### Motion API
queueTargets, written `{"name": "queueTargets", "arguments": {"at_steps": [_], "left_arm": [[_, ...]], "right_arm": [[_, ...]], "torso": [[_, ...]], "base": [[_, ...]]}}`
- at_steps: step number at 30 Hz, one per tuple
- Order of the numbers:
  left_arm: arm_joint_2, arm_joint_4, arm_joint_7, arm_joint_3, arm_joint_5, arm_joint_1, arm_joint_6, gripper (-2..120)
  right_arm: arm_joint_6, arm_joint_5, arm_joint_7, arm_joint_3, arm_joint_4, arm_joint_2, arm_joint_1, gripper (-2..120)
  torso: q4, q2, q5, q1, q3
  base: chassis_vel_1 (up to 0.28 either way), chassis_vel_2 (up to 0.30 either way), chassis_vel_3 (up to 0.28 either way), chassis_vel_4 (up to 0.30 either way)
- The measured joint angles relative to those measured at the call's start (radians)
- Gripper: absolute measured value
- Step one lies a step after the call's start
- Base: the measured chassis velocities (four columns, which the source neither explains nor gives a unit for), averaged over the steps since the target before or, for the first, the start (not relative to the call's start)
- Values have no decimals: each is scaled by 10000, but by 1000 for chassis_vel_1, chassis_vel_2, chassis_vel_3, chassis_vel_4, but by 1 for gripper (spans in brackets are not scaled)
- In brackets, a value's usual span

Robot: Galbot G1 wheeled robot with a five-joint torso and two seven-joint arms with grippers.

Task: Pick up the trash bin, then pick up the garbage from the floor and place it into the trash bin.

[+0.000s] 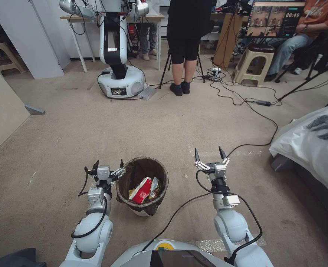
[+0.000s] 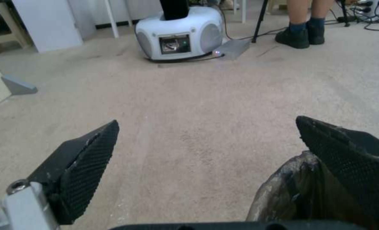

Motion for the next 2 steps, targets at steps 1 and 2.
{"name": "queueTargets", "arguments": {"at_steps": [1, 2], "left_arm": [[0, 0, -1, 0, -2, 0, 2, 100], [0, 0, -3, 0, -6, -2, 7, 100]], "right_arm": [[0, 0, 0, 0, 0, 0, 0, 100], [0, 0, -1, 0, 0, -1, 0, 100]], "torso": [[0, 0, 0, 0, 0], [0, 0, 0, 0, 0]], "base": [[0, 0, 0, 0], [0, 0, 0, 0]]}}
